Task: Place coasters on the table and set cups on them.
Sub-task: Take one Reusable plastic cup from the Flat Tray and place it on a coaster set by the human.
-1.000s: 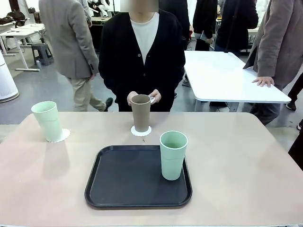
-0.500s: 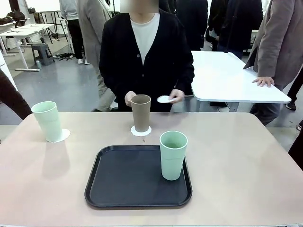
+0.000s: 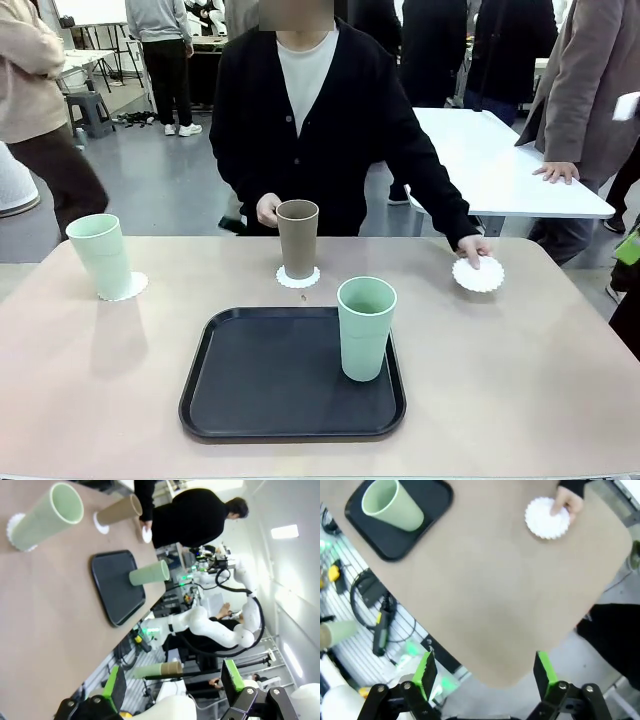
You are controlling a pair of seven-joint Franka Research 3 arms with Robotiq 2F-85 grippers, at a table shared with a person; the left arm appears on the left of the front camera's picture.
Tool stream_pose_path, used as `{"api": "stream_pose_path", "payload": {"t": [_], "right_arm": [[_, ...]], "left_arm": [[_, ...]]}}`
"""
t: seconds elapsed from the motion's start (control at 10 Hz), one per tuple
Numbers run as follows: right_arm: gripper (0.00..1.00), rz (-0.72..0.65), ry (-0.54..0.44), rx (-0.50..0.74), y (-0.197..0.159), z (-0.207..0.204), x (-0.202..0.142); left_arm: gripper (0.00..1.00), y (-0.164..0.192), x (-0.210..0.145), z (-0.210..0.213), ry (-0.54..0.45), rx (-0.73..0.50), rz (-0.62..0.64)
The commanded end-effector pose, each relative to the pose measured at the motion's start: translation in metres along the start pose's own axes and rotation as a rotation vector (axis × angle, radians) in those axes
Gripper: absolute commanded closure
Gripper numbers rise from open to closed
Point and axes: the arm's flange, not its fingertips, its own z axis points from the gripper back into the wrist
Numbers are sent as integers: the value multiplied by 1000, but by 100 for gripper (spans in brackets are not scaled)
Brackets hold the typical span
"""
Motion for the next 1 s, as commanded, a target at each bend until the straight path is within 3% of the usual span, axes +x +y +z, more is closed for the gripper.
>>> {"api": "stream_pose_path", "payload": {"t": [0.0, 0.1, 0.2, 0.7, 0.9], "right_arm": [[0, 94, 24, -61, 5, -18, 8], [0, 105, -7, -69, 7, -27, 10], [0, 47, 26, -13, 5, -11, 8], [0, 62, 15, -16, 5, -13, 8], [0, 254, -177, 63, -1, -56, 33]], "left_arm": [[0, -3, -3, 5, -8, -7, -10], [0, -3, -3, 5, -8, -7, -10], [0, -3, -3, 5, -8, -7, -10], [0, -3, -3, 5, -8, -7, -10], [0, -3, -3, 5, -8, -7, -10]]}}
